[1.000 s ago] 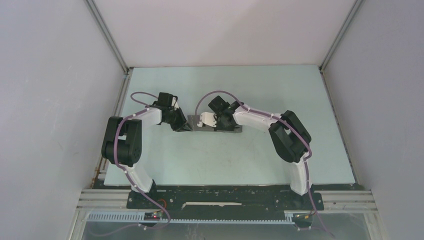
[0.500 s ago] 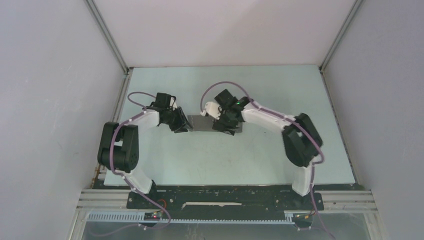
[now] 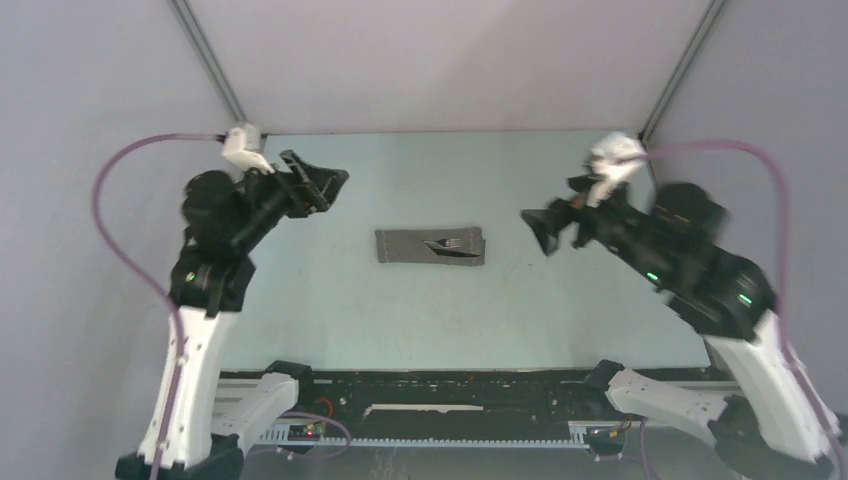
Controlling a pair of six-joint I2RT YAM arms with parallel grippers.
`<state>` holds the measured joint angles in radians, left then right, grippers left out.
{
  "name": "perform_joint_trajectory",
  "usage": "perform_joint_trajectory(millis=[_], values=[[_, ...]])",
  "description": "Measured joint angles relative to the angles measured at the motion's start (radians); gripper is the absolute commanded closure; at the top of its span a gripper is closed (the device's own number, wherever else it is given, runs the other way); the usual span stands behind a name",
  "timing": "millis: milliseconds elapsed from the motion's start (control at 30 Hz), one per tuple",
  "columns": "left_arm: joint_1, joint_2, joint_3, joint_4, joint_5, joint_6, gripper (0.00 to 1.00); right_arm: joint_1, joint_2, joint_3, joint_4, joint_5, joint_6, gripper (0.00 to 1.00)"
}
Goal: Fold the napkin into a case and place the utensils inside
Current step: Reset both arms
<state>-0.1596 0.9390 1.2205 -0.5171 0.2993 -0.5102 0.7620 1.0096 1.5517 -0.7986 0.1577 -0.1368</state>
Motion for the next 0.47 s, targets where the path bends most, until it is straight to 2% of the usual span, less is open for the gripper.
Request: perform_joint_trajectory(millis=[133,267,467], values=[[-0.026,-0.126,0.142,0.047,0.000,0.024,0.18,0.006,-0.259,-0.036,0.065,-0.024,0.077,0.00],[-0.035,-0.212,0.251,0.085,-0.016,0.047,0.17,0.007,-0.518,-0.099,0.166,0.053,0.122,0.00],[-0.037,-0.246,0.336,0.097,-0.063,0.072,0.16,-0.007,-0.563,-0.034,0.238,0.111,0.121,0.00]])
